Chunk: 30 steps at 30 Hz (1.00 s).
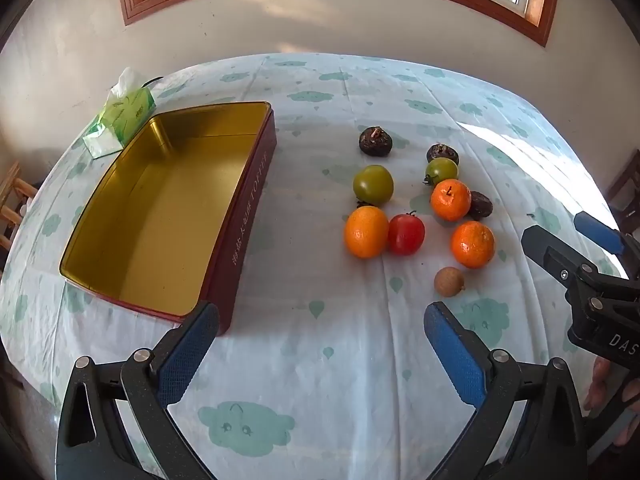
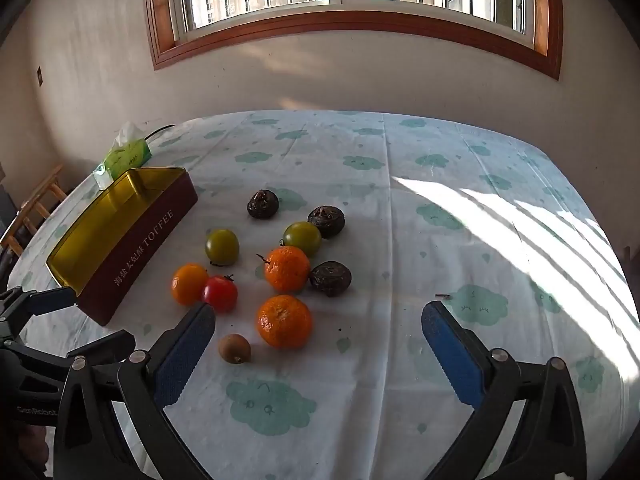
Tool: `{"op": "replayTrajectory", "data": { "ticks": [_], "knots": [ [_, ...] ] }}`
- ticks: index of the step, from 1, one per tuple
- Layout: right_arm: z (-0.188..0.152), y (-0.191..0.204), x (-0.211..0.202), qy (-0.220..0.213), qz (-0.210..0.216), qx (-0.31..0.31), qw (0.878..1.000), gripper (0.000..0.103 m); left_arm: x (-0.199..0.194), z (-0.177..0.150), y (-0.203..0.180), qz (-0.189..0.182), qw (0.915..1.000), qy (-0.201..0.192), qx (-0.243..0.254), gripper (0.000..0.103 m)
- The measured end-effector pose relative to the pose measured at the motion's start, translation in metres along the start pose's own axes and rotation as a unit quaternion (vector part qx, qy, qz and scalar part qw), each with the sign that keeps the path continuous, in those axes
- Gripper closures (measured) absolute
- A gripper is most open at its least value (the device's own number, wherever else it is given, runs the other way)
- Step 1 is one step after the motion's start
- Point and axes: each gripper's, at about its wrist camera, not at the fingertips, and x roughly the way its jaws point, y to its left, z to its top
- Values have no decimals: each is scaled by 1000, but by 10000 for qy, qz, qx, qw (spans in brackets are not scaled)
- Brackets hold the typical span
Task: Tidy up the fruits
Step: 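Grasp the orange beside the red tomato with left tool while right grasps the large mandarin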
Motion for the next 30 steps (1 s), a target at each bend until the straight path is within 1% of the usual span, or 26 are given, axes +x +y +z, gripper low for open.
{"op": "replayTrajectory", "data": {
  "ticks": [1,2,4,5,8,9,11,13,16,18,22,27,30],
  "knots": [
    [0,2,1,15,8,-12,10000,0,-1,-4,2,-43,10000,-53,-20,8],
    [1,4,2,35,2,-32,10000,0,0,-6,3,-50,10000,-24,-41,9],
    [-7,7,-6,-172,27,0,9998,0,1,-8,6,-103,9999,55,-83,12],
    [-9,2,-7,-157,131,52,9998,0,-1,-10,8,-131,9998,32,-113,12],
    [-11,4,-8,-64,162,59,9998,0,-7,-18,6,-18,10000,-82,-6,12],
    [-9,4,-6,-20,180,60,9998,0,-6,-12,3,-1,10000,19,-37,12],
    [-12,5,-6,-10,198,78,9998,0,-7,-12,2,-116,9999,-31,-17,12],
    [-14,6,-6,9,238,90,9997,0,-10,-13,0,-144,9998,-100,2,12],
    [-17,9,-7,4,248,78,9997,0,-13,-13,-4,-160,9997,-172,70,12],
    [-17,10,-7,14,239,64,9997,0,-14,-13,-6,-101,9996,-216,127,12],
    [-17,10,-7,30,221,65,9997,0,-14,-14,-9,-58,9997,-194,135,12],
    [-18,9,-6,39,220,61,9997,0,-13,-16,-11,141,9997,-123,179,12],
    [-18,8,-6,41,207,52,9998,0,-11,-17,-8,102,9998,-46,144,12]
  ]
}}
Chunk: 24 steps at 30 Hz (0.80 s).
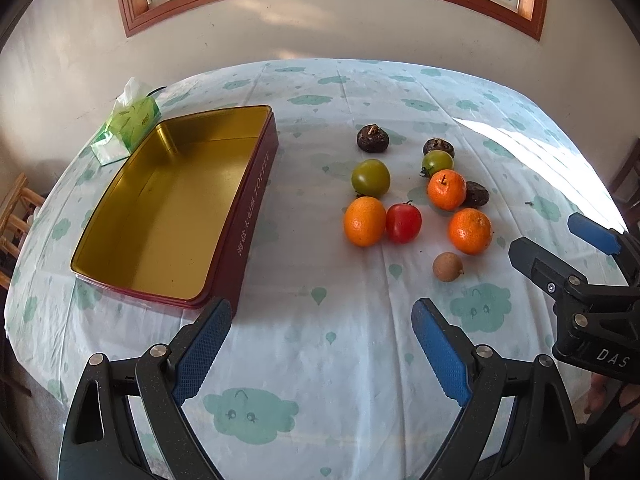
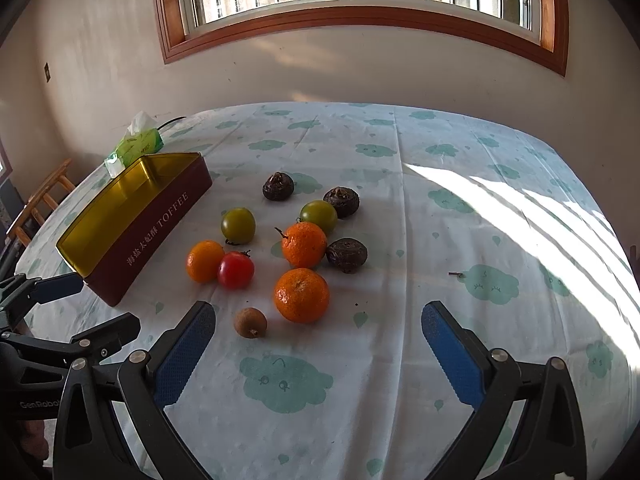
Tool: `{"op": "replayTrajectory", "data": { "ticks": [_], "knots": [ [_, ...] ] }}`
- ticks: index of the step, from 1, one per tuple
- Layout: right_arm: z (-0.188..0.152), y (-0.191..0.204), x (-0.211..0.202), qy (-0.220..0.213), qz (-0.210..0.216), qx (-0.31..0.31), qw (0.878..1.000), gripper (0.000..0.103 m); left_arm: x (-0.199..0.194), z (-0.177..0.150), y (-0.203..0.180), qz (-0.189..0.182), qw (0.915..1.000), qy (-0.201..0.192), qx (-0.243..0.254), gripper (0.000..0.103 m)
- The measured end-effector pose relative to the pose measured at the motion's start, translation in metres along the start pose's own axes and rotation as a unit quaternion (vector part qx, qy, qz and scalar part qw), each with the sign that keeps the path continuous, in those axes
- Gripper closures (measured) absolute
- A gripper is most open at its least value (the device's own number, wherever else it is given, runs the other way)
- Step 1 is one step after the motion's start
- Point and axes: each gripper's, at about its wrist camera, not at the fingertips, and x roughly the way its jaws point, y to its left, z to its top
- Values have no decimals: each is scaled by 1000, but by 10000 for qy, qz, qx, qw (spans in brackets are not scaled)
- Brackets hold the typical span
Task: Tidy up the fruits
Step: 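Grasp the orange beside the red tomato with left tool while right grasps the large mandarin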
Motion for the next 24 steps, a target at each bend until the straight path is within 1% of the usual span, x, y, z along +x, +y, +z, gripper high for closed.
{"op": "replayTrajectory", "data": {
  "ticks": [4,8,10,11,15,17,19,20,21,23,24],
  "knots": [
    [-3,0,1,34,1,-11,10000,0,1,-2,0,51,10000,0,8,12],
    [-5,-2,2,41,-10,21,10000,5,3,-5,4,146,9999,-7,-57,12],
    [-6,-2,3,91,20,7,10000,9,5,-6,7,143,9999,35,-79,12],
    [-6,-4,4,116,28,3,9999,13,6,-7,8,138,9998,58,-92,12],
    [-9,-5,8,206,23,-14,9998,21,10,-8,8,126,9998,129,-79,16],
    [-10,-4,11,247,15,-40,9997,24,11,-8,9,100,9998,161,-83,18],
    [-12,-4,15,281,22,-68,9996,25,13,-8,9,90,9997,187,-99,18],
    [-13,-4,17,299,37,-89,9995,29,13,-8,10,74,9997,197,-107,19],
    [-13,-3,21,329,49,-125,9994,36,14,-8,10,67,9997,207,-112,19],
    [-13,-2,28,410,63,-180,9990,39,16,-7,10,54,9996,235,-109,21],
    [-13,-3,31,427,52,-201,9989,39,17,-7,10,49,9996,242,-110,24]
  ]
}}
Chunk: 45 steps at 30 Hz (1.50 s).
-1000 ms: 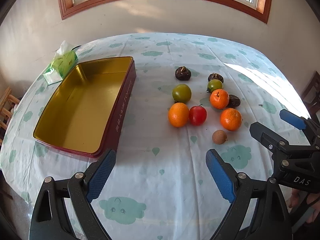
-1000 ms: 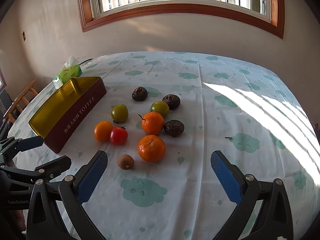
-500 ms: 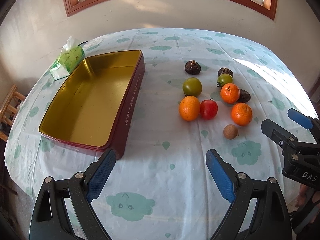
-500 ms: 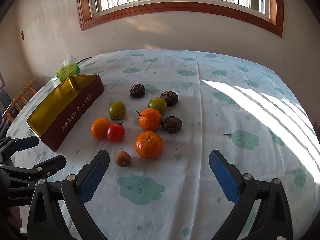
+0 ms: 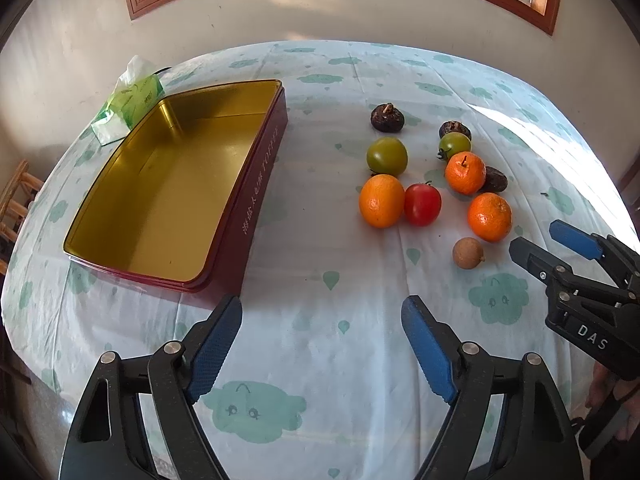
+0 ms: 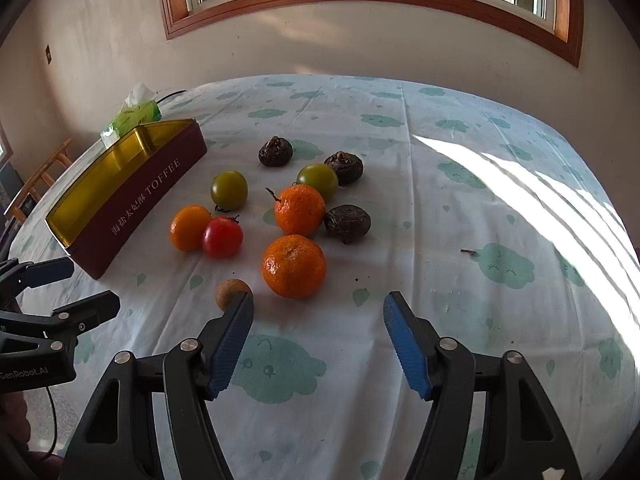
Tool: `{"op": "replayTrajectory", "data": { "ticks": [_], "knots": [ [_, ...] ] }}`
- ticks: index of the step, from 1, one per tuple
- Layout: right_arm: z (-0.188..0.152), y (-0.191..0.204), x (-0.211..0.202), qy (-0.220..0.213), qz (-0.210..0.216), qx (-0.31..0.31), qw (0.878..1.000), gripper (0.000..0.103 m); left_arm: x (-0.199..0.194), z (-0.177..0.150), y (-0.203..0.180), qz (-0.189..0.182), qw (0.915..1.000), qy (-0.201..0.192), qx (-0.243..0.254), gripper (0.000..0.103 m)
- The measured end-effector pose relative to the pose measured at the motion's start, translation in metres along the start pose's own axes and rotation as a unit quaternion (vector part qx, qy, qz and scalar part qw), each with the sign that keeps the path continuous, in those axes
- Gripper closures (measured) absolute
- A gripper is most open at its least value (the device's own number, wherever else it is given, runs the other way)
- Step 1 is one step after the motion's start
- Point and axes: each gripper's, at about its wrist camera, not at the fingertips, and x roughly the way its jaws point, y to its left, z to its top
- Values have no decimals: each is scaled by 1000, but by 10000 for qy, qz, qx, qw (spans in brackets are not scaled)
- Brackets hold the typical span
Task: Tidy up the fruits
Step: 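Grasp the orange beside the red tomato with left tool while right grasps the large mandarin, then carry the orange into the tin with left tool and open it while right holds the mandarin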
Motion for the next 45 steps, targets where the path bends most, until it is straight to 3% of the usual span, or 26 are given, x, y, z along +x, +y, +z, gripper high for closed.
{"op": "replayTrajectory", "data": {
  "ticks": [5,13,17,29,38,45],
  "knots": [
    [5,3,17,126,71,-188,9997,47,8,5,-2,-128,9998,132,-65,32],
    [13,12,37,126,89,-510,9986,47,21,21,-10,-285,9994,174,-8,37],
    [15,13,42,137,316,-477,9983,63,28,29,-18,-297,9993,160,149,39],
    [15,-47,40,-77,-5,385,9992,64,52,47,-22,-458,9983,261,245,51],
    [16,-44,43,-35,-23,345,9994,63,68,59,-25,-554,9974,342,309,55],
    [16,-43,43,-35,-70,303,9995,62,75,69,-28,-667,9965,386,323,68]
  ]
}}
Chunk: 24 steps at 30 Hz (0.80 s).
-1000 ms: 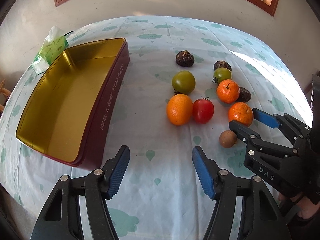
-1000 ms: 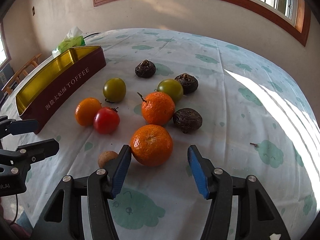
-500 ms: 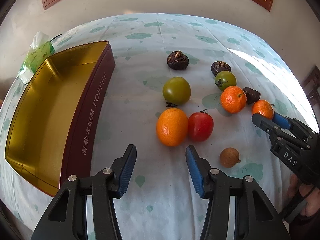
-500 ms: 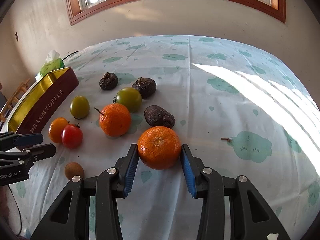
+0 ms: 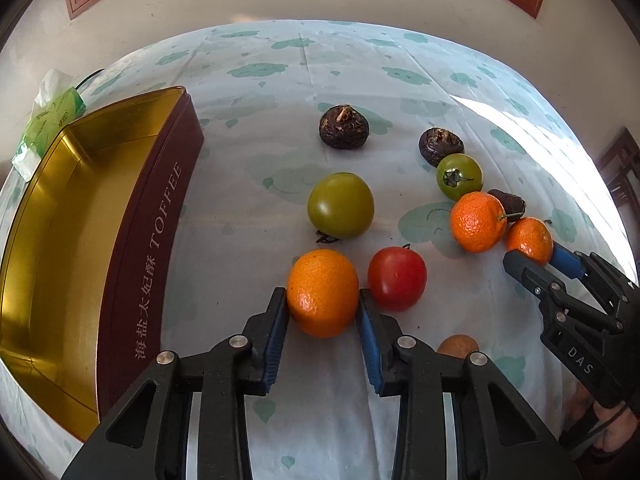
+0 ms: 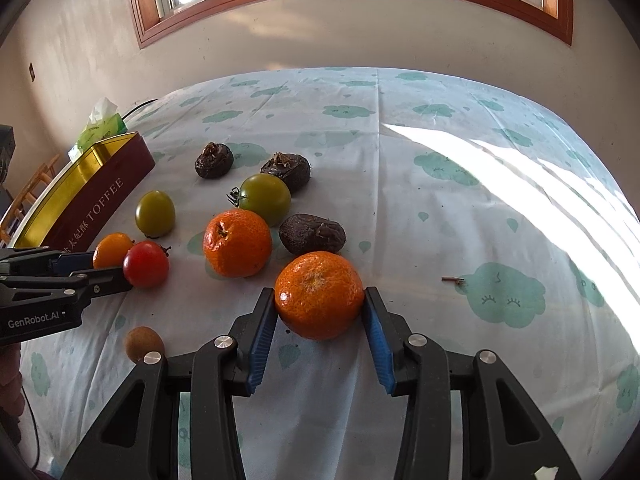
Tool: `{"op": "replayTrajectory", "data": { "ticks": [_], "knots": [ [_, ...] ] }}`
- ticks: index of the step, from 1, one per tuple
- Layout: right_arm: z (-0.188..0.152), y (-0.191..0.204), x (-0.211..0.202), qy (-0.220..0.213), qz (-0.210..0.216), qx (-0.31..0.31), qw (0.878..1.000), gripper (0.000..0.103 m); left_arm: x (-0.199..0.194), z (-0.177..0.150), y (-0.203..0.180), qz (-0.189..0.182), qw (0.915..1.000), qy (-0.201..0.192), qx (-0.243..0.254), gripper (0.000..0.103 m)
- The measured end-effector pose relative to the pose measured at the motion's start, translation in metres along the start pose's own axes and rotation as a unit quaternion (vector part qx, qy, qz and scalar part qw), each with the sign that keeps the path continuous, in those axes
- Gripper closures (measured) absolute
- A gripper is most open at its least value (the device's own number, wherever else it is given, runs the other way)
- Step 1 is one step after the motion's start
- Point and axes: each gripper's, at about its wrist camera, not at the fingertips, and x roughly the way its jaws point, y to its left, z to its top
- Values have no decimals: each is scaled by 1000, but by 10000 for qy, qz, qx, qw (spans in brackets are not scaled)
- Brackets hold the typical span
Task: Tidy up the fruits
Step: 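Carry the orange into the tin with left tool and open it while right holds the mandarin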
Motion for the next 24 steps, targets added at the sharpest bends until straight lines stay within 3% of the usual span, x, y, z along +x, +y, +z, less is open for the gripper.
{"op": "replayTrajectory", "data": {
  "ticks": [9,18,24],
  "knots": [
    [0,5,1,21,-114,-100,9999,62,-8,-3,4,-76,9999,2,-68,68],
    [0,9,2,43,-235,-203,9995,62,-61,-6,30,-143,9983,-466,-316,68],
    [0,9,2,43,-243,-209,9995,62,-87,2,74,309,9940,-815,-658,68]
  ]
}}
